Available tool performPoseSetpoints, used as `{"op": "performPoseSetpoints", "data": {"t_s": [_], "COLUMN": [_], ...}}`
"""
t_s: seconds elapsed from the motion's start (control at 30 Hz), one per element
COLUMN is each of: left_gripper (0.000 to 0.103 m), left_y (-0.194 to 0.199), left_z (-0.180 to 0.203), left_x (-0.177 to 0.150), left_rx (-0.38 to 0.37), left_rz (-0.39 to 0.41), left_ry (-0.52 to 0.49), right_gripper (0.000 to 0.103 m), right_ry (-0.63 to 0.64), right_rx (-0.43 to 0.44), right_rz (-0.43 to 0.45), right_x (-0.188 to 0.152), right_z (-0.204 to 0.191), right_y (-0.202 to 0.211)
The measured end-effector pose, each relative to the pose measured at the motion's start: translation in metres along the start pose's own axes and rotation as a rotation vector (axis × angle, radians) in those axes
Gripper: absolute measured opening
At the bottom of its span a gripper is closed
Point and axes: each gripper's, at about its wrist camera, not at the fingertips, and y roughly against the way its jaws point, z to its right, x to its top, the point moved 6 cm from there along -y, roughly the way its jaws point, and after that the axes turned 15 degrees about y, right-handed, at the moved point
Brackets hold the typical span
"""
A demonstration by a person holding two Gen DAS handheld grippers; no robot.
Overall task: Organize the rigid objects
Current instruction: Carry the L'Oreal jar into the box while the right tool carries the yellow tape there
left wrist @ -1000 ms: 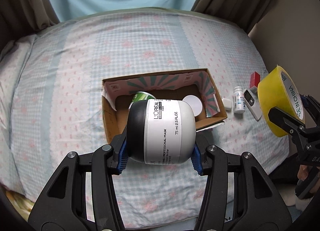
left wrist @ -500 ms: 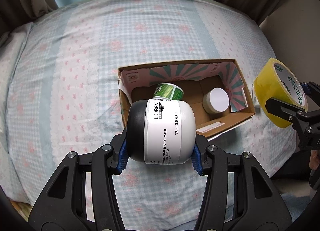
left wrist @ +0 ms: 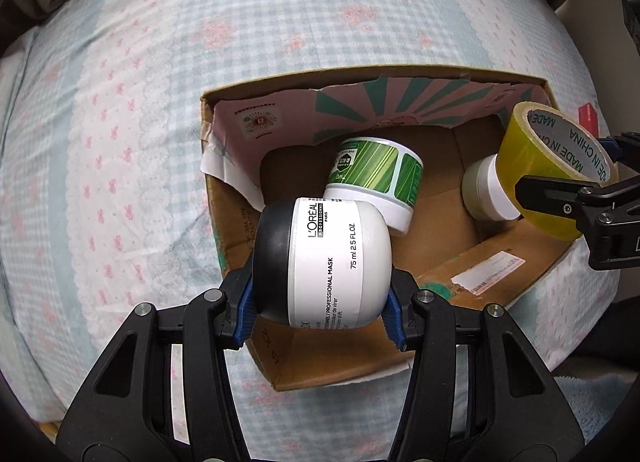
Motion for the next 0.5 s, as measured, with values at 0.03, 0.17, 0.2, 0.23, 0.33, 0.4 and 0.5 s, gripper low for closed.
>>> {"op": "performPoseSetpoints", "data": {"t_s": [0.03, 0.17, 0.2, 0.23, 0.33, 0.4, 0.5], "left_gripper": [0.047, 0.047, 0.047, 0.047, 0.057, 0.103, 0.103], "left_y": [-0.004, -0.013, -0.013, -0.014, -0.01, -0.002, 0.012], "left_z": [0.0, 0.001, 0.002, 0.002, 0.005, 0.012, 0.023], "left_x": [0.0, -0.002, -0.002, -0.002, 0.003, 0.005, 0.004], "left_rx": [0.0, 0.008, 0.009, 0.01, 0.005, -0.045, -0.067], "left_rz": [-0.009, -0.043, -0.049, -0.053, -0.042, -0.037, -0.016], "left_ry": [0.0, -0.013, -0.02, -0.027, -0.047, -0.059, -0.087], "right_gripper": [0.096, 0.096, 0.096, 0.096, 0.097, 0.097, 0.102], "right_ry": [-0.003, -0.032, -0.035, -0.036, -0.054, -0.079, -0.108], "right_rx": [0.003, 0.051, 0.063, 0.071, 0.101, 0.124, 0.145], "right_rz": [-0.01, -0.024, -0.023, -0.02, -0.032, -0.04, -0.041], "right_x": [0.001, 0.006, 0.007, 0.009, 0.013, 0.016, 0.017], "right_z": [0.001, 0.0, 0.0, -0.001, -0.002, -0.001, 0.003], "right_y": [-0.005, -0.019, -0.021, -0.022, -0.026, -0.027, -0.025]}}
